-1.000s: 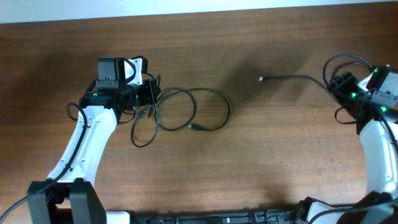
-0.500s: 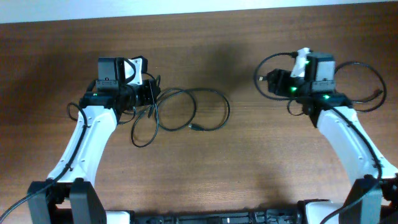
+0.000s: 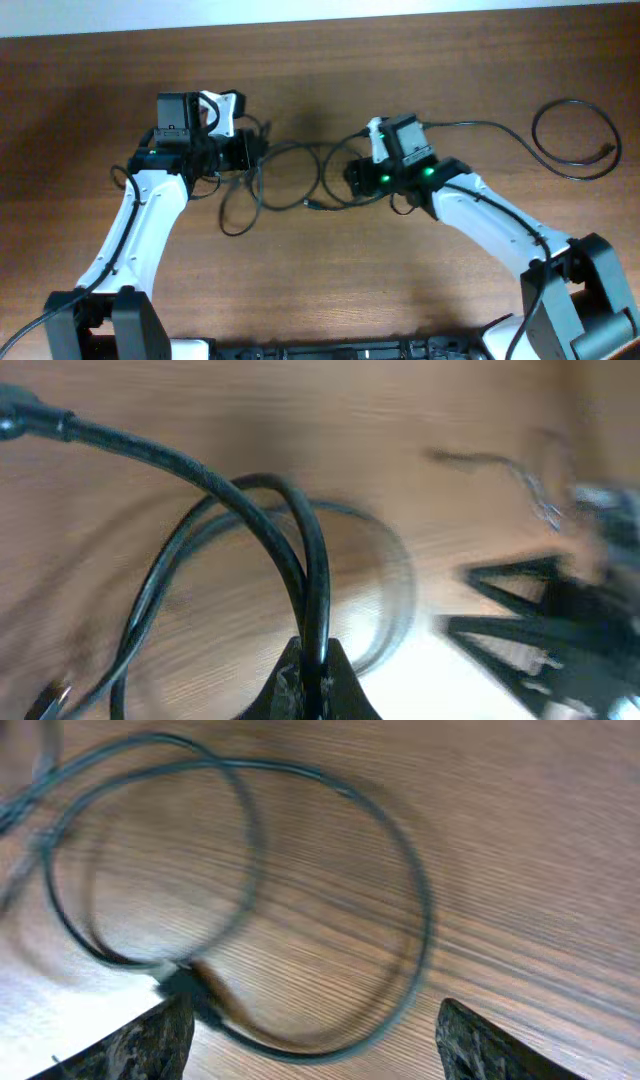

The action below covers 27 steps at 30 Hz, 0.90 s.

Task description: Untangle cables

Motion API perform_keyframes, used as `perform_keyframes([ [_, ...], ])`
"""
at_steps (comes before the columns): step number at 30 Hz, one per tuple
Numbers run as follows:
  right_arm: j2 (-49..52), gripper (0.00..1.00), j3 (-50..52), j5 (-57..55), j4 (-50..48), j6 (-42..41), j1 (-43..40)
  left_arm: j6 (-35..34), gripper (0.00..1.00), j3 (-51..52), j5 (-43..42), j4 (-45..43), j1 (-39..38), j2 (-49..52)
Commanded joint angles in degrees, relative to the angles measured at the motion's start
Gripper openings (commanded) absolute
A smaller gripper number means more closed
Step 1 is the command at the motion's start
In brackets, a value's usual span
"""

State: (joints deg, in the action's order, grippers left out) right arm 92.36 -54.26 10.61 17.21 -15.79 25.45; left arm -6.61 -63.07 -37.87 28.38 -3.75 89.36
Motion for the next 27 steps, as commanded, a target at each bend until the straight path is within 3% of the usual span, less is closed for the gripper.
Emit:
perform_keyframes([
  [1,0.3,0.77,-0.1,-0.4,-1.3,0.5,0.3,10.6,0.15,0.2,-25.3,-3.1,-0.3,-1.1],
  [3,0.3,0.77,-0.1,-0.3,-1.2,0.5,-0.3,10.7,0.25,0.2,-25.3,-3.7,-0.3,-1.1],
  [4,0.3,0.77,-0.1,-0.3,-1.2,0.6,-0.4,11.4,0.34,0.2,-25.1,-3.7,-0.3,-1.1],
  [6,0.3,0.77,-0.1,-0.3,-1.2,0.6,-0.4,11.5,0.62,0.2,-21.1,-3.5,-0.3,-1.1],
  [7,0.3,0.78,-0.1,-0.3,-1.3,0.5,-0.4,11.5,0.68,0.2,-18.3,-3.0,-0.3,-1.1],
  [14,0.3,0.78,-0.1,3.1,-2.0,0.5,-0.3,11.0,0.66,0.2,8.4,4.5,-0.3,-1.1],
  [20,0.3,0.78,-0.1,4.4,-2.7,-0.3,-0.2,0.4,0.67,0.2,27.2,8.1,-0.3,-1.0],
  [27,1.1,0.77,-0.1,3.5,-2.6,-1.2,2.3,-2.2,0.72,0.4,30.0,8.4,-0.3,-0.7],
])
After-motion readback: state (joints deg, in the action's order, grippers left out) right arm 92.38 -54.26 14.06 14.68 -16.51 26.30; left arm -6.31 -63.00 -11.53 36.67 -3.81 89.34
